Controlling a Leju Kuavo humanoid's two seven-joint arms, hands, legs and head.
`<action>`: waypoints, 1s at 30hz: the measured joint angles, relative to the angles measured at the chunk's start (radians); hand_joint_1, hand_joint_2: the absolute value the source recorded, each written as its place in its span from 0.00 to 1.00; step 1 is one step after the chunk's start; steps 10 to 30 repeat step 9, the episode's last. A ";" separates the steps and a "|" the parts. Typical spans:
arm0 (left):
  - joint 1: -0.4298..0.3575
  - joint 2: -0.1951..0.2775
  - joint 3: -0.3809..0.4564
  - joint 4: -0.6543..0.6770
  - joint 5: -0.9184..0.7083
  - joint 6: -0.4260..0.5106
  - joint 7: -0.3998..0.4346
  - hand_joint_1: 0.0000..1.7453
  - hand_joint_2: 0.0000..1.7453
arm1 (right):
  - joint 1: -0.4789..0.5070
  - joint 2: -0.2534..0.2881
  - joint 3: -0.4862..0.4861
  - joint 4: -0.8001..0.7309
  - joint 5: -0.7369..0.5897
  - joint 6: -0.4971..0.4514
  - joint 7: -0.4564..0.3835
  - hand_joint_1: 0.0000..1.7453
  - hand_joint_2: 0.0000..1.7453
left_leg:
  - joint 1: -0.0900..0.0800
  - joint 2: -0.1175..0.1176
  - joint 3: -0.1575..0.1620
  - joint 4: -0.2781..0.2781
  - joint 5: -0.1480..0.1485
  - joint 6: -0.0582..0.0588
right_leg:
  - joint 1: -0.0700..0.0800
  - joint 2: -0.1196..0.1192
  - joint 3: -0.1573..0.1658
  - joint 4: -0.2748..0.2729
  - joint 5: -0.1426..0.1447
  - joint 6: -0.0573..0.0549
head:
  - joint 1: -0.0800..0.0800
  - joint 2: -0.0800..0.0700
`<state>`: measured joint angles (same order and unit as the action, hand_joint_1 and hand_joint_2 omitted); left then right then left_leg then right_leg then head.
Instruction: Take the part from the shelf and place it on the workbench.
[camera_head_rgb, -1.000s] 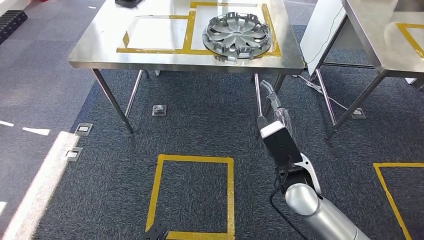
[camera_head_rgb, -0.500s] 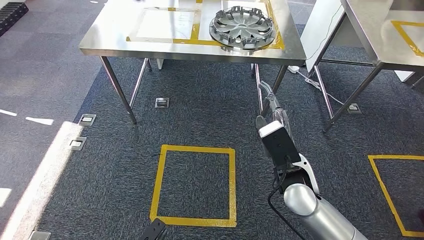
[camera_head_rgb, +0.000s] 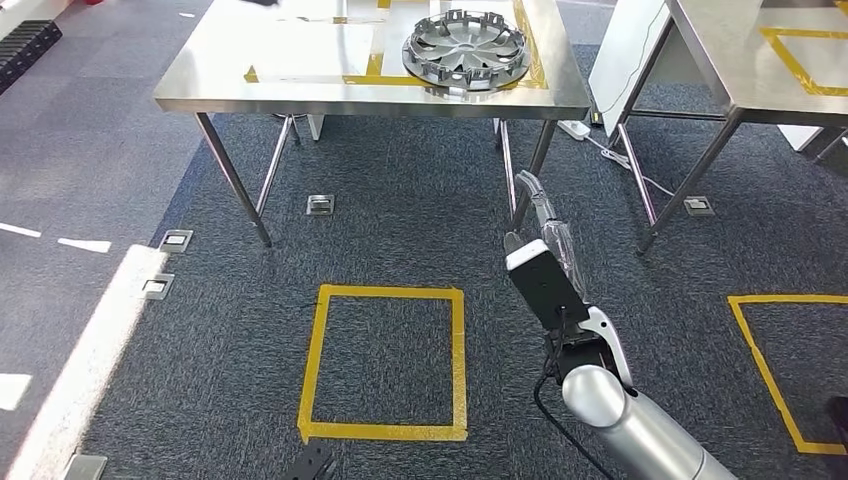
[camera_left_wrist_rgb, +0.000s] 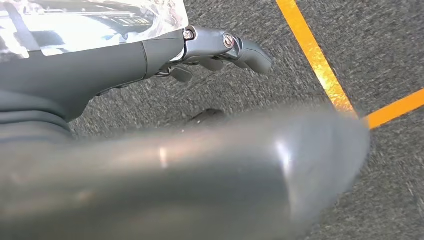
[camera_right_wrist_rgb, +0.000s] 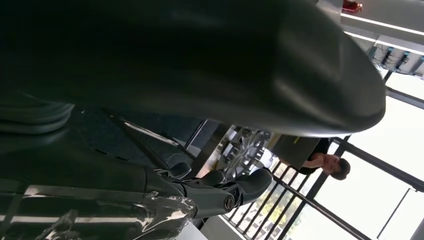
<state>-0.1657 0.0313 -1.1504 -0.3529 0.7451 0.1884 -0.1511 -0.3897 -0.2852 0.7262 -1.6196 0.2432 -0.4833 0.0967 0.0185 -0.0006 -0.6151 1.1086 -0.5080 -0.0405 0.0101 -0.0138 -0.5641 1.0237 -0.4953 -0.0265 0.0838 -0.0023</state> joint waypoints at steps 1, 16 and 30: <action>-0.001 0.000 0.000 0.000 0.000 0.000 0.001 0.00 1.00 | 0.000 0.001 0.000 0.009 -0.001 0.002 0.002 0.00 0.00 | -0.002 0.000 0.022 -0.038 0.004 0.005 | 0.001 0.000 -0.006 0.007 -0.001 0.004 | 0.000 0.000; -0.005 -0.002 0.000 0.000 -0.001 0.000 0.011 0.00 1.00 | 0.000 0.010 -0.003 0.110 -0.061 0.014 -0.008 0.00 0.00 | 0.001 0.000 0.018 -0.074 0.019 0.047 | -0.009 0.007 -0.075 0.148 -0.087 0.047 | 0.003 0.000; -0.005 -0.002 0.000 0.000 -0.001 0.000 0.011 0.00 1.00 | 0.000 0.010 -0.003 0.110 -0.061 0.014 -0.008 0.00 0.00 | 0.001 0.000 0.018 -0.074 0.019 0.047 | -0.009 0.007 -0.075 0.148 -0.087 0.047 | 0.003 0.000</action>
